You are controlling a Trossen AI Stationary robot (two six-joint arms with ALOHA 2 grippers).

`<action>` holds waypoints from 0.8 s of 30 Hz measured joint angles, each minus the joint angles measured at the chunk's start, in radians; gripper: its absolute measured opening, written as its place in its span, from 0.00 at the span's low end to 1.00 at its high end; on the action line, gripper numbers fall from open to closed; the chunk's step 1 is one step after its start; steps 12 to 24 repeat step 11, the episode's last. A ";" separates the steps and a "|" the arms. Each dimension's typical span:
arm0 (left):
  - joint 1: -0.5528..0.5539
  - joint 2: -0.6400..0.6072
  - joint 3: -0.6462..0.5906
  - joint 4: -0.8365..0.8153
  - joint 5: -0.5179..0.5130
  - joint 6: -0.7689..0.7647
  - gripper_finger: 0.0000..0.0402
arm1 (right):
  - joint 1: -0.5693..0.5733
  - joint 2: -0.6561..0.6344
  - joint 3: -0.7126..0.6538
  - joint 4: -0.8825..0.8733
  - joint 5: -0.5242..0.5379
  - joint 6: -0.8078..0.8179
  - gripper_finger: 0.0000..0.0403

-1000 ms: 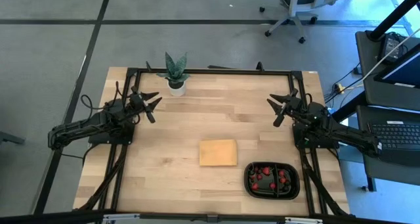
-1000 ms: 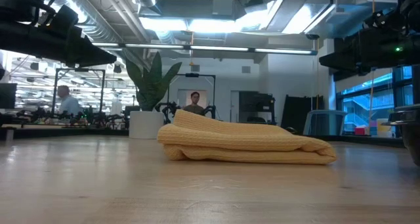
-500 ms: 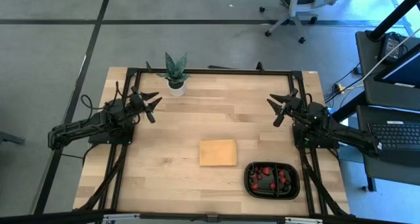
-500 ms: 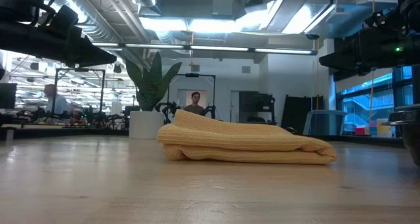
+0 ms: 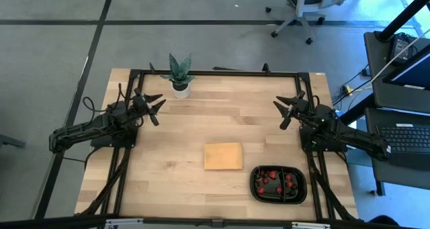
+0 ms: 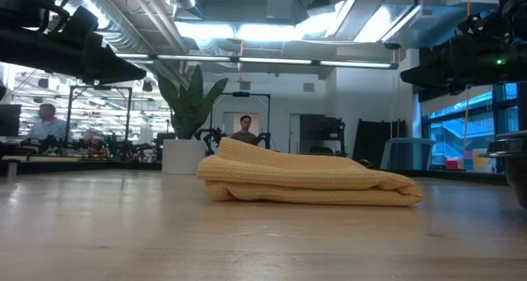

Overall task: Pick and placing Produce into tupperware
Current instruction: Return to Home Position

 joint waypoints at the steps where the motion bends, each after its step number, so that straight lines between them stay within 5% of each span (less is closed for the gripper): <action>1: 0.000 0.000 0.000 0.000 0.000 0.000 0.31 | 0.000 0.000 0.000 0.000 0.000 0.000 0.32; 24: 0.000 0.000 0.000 0.000 0.000 0.000 0.31 | 0.017 0.000 0.000 0.000 0.000 0.000 0.32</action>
